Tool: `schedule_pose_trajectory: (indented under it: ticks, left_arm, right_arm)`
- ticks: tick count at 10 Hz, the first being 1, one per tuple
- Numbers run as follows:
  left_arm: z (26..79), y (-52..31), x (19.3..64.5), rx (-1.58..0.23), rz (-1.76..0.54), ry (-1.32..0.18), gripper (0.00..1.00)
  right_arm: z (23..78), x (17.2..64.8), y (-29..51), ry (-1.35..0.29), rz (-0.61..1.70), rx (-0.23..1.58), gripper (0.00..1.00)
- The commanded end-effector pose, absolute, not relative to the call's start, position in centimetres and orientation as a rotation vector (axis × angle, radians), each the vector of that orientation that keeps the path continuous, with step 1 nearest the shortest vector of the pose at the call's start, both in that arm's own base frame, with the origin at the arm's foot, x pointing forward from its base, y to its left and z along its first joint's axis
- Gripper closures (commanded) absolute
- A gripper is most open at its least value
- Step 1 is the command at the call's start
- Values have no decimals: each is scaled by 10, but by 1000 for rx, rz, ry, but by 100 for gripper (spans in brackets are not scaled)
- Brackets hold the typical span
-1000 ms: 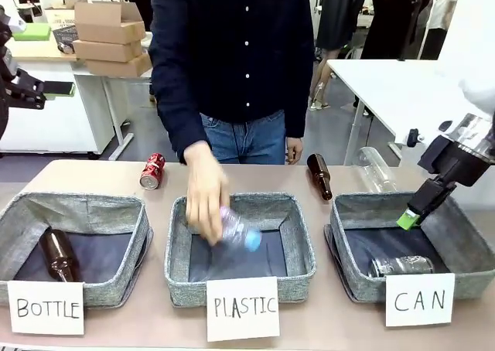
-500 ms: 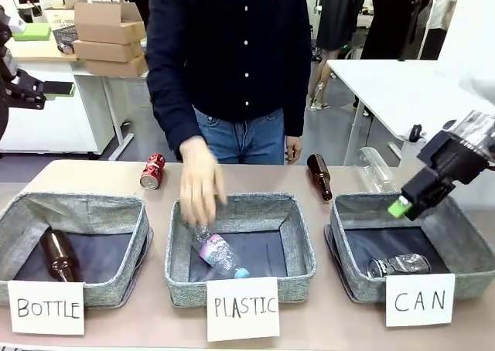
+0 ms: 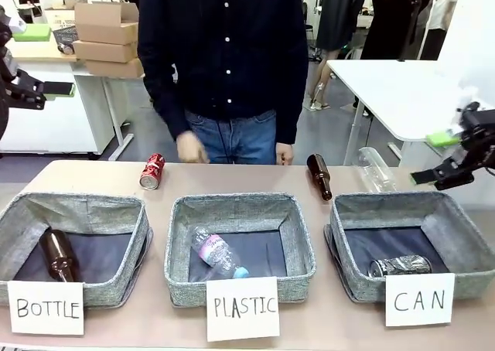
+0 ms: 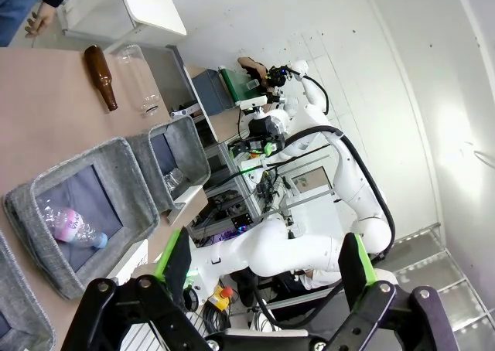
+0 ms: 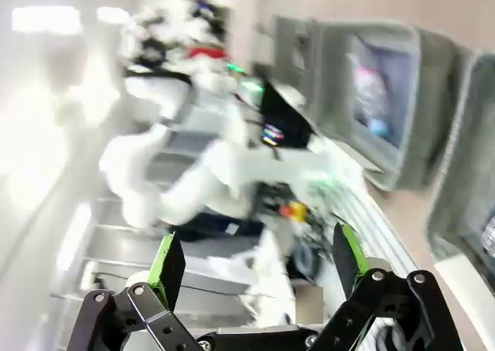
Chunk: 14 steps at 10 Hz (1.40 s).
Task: Sort the can waste into the basket.
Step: Pick up the can waste from the table and place it in the right Fabric basket.
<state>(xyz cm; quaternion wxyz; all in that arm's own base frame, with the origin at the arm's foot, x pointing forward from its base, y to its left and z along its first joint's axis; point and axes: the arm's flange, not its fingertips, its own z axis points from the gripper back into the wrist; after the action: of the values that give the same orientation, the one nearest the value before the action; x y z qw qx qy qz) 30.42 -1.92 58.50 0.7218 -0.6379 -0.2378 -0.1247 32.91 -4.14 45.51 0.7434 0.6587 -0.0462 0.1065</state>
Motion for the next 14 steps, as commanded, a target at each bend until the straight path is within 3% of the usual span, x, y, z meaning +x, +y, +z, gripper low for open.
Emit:
schedule_pose_trajectory:
  ticks: [1,2,14]
  left_arm:
    - [586,-21,304,-1429,-293,-543,0]
    - [586,-21,304,-1429,-293,-543,0]
    - [585,-19,304,-1409,-275,-525,0]
  right_arm:
    - [431,331,-52,-290,53,1874,0]
    - [455,329,-41,-101,233,1443,0]
    - [455,329,-41,-101,233,1443,0]
